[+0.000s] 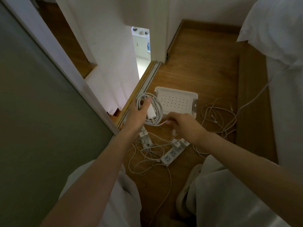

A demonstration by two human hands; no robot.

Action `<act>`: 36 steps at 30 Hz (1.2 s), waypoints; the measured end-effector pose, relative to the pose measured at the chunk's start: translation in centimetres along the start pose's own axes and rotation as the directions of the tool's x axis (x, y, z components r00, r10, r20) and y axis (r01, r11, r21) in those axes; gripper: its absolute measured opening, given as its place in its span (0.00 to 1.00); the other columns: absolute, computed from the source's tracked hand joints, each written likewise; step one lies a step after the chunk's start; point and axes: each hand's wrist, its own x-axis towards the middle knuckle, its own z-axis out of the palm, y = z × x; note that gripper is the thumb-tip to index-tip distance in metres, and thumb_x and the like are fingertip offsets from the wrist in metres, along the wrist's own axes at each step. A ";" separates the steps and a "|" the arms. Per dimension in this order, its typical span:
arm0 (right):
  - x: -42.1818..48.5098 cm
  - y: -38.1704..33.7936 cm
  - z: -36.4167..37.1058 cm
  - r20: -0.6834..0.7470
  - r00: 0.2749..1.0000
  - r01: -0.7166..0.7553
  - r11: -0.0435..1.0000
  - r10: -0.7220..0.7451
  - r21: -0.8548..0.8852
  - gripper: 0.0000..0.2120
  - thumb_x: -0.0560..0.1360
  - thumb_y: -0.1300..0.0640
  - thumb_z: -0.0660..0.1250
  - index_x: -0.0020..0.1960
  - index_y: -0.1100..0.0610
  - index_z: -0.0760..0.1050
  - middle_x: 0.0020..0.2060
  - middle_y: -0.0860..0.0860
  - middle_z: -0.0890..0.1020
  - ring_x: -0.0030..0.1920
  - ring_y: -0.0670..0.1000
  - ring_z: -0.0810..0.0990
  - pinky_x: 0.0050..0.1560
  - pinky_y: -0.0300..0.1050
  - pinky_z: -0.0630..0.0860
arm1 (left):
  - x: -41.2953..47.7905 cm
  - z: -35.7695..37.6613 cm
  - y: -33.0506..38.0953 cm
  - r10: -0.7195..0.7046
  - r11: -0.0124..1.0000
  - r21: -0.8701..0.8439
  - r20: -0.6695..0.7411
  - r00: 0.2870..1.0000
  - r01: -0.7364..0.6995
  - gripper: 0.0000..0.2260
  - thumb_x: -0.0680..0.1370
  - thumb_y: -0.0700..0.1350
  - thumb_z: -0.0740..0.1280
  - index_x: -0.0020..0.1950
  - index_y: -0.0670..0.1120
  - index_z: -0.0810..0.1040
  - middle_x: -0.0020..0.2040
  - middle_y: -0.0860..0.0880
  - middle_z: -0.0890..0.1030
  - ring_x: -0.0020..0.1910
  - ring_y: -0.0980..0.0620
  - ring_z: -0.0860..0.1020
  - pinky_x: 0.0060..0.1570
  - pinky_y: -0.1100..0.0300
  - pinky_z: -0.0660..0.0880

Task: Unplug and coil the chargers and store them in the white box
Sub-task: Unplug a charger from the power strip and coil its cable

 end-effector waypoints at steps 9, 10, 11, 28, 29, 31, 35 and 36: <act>0.7 -1.2 -0.2 0.322 0.820 -0.433 0.145 0.474 0.890 0.05 0.77 0.68 0.60 0.46 0.65 0.74 0.42 0.56 0.80 0.42 0.51 0.81 0.46 0.43 0.80 | 0.2 1.9 -1.2 -0.001 0.991 0.137 0.115 0.993 -0.015 0.16 0.80 0.54 0.60 0.63 0.47 0.71 0.53 0.47 0.79 0.50 0.51 0.80 0.49 0.57 0.79; 0.8 -1.0 -0.4 0.333 0.792 -0.443 0.108 0.511 0.890 0.05 0.77 0.69 0.61 0.42 0.65 0.72 0.40 0.56 0.79 0.41 0.51 0.80 0.48 0.46 0.79 | 0.1 2.1 -1.3 0.002 0.986 0.164 0.119 0.993 -0.021 0.16 0.79 0.54 0.60 0.63 0.47 0.72 0.53 0.46 0.79 0.50 0.51 0.80 0.48 0.57 0.79; 0.9 -0.9 -0.5 0.345 0.769 -0.447 0.068 0.539 0.892 0.06 0.76 0.70 0.61 0.41 0.65 0.71 0.40 0.57 0.78 0.40 0.52 0.79 0.50 0.47 0.78 | 0.1 2.3 -1.4 0.004 0.981 0.190 0.119 0.993 -0.027 0.16 0.79 0.55 0.60 0.63 0.47 0.72 0.53 0.46 0.79 0.49 0.52 0.79 0.48 0.57 0.79; 1.1 1.5 -0.7 0.285 0.848 -0.433 0.272 0.447 0.859 0.07 0.78 0.60 0.62 0.49 0.60 0.79 0.40 0.54 0.77 0.26 0.43 0.66 0.22 0.33 0.66 | -0.1 2.5 -0.6 -0.078 0.982 -0.163 0.079 0.994 0.090 0.13 0.81 0.57 0.52 0.53 0.54 0.73 0.47 0.47 0.81 0.44 0.52 0.80 0.43 0.58 0.79; 1.0 1.6 -0.7 0.294 0.850 -0.437 0.272 0.437 0.857 0.07 0.78 0.60 0.62 0.51 0.61 0.78 0.38 0.52 0.78 0.24 0.42 0.67 0.22 0.32 0.66 | -0.1 2.6 -0.6 -0.077 0.981 -0.169 0.095 0.993 0.092 0.14 0.81 0.57 0.51 0.55 0.54 0.73 0.48 0.46 0.81 0.44 0.52 0.80 0.43 0.58 0.78; 0.9 1.6 -0.6 0.279 0.850 -0.435 0.298 0.447 0.850 0.09 0.78 0.61 0.62 0.54 0.62 0.77 0.33 0.50 0.77 0.21 0.41 0.67 0.21 0.32 0.65 | -0.3 2.6 -0.5 -0.071 0.980 -0.175 0.123 0.990 0.092 0.14 0.81 0.57 0.51 0.56 0.54 0.72 0.48 0.47 0.81 0.44 0.53 0.80 0.41 0.60 0.78; 0.8 1.5 -0.7 0.263 0.857 -0.432 0.338 0.444 0.836 0.09 0.79 0.60 0.61 0.53 0.63 0.77 0.28 0.48 0.76 0.19 0.40 0.66 0.19 0.32 0.64 | -0.5 2.6 -0.6 -0.052 0.980 -0.182 0.154 0.987 0.080 0.14 0.81 0.57 0.51 0.57 0.54 0.73 0.47 0.47 0.81 0.43 0.55 0.81 0.41 0.61 0.78; 0.8 1.5 -0.7 0.261 0.861 -0.427 0.342 0.436 0.837 0.08 0.79 0.60 0.61 0.52 0.63 0.77 0.26 0.48 0.75 0.18 0.40 0.66 0.19 0.32 0.63 | -0.5 2.6 -0.7 -0.044 0.979 -0.190 0.152 0.987 0.073 0.14 0.81 0.57 0.51 0.56 0.54 0.73 0.47 0.47 0.81 0.42 0.55 0.81 0.40 0.62 0.79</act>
